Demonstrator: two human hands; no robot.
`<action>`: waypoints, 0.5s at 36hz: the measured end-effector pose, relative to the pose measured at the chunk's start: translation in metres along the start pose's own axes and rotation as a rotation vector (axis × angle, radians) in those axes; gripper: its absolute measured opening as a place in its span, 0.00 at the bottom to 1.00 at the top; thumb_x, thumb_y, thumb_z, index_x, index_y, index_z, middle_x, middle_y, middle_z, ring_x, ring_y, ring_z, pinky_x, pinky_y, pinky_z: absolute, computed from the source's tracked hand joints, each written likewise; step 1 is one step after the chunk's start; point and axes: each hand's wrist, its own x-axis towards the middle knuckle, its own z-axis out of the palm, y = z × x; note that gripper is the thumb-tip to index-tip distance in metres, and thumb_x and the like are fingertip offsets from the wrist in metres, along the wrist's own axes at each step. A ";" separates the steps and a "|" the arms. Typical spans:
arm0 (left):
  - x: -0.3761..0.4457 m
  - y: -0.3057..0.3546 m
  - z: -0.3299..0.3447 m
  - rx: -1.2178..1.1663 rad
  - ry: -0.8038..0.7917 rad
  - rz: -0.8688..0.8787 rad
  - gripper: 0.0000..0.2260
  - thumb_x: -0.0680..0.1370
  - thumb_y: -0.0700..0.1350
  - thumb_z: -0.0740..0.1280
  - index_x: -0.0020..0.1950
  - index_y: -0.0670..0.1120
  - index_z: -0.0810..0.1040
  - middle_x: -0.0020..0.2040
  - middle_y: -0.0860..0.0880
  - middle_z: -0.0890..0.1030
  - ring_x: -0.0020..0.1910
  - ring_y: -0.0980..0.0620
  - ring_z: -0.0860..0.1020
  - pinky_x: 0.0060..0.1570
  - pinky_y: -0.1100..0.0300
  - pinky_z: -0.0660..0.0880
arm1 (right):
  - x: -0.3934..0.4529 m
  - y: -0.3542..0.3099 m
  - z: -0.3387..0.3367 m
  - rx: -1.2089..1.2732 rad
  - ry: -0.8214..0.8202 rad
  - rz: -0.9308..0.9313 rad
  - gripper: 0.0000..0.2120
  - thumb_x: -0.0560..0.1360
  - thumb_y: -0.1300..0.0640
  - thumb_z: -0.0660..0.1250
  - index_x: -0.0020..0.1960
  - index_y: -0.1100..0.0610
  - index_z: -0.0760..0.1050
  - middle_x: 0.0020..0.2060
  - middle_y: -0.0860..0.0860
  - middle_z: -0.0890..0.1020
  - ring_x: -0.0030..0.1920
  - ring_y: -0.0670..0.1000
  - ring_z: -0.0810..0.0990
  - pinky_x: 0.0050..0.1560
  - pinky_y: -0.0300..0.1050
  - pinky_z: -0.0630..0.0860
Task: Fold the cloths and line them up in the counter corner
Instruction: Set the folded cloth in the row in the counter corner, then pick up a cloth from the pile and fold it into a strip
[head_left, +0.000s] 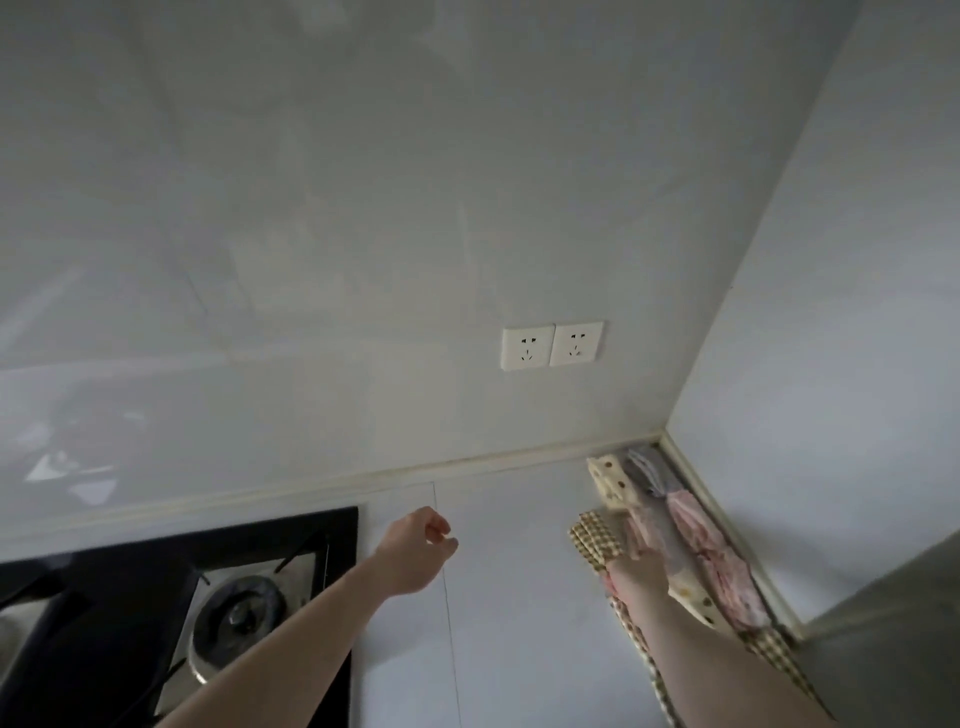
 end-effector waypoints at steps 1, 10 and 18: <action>0.001 0.000 0.001 -0.005 0.000 -0.002 0.07 0.79 0.50 0.69 0.56 0.52 0.76 0.52 0.54 0.79 0.45 0.56 0.77 0.39 0.66 0.71 | 0.006 0.002 0.000 -0.174 0.019 -0.039 0.22 0.75 0.60 0.68 0.68 0.62 0.72 0.59 0.62 0.81 0.52 0.62 0.83 0.47 0.53 0.83; 0.000 -0.001 0.009 -0.037 0.006 -0.044 0.10 0.79 0.49 0.69 0.59 0.50 0.77 0.51 0.57 0.79 0.44 0.58 0.77 0.39 0.68 0.71 | -0.016 0.004 -0.002 -0.840 -0.049 -0.307 0.22 0.81 0.53 0.57 0.75 0.53 0.67 0.78 0.56 0.63 0.76 0.55 0.65 0.73 0.48 0.63; -0.019 -0.016 0.009 -0.062 0.023 -0.073 0.09 0.79 0.49 0.69 0.58 0.52 0.77 0.50 0.58 0.79 0.44 0.57 0.78 0.39 0.67 0.72 | -0.024 -0.005 0.025 -0.755 0.000 -0.479 0.25 0.72 0.62 0.67 0.69 0.61 0.73 0.69 0.60 0.74 0.73 0.59 0.68 0.75 0.50 0.61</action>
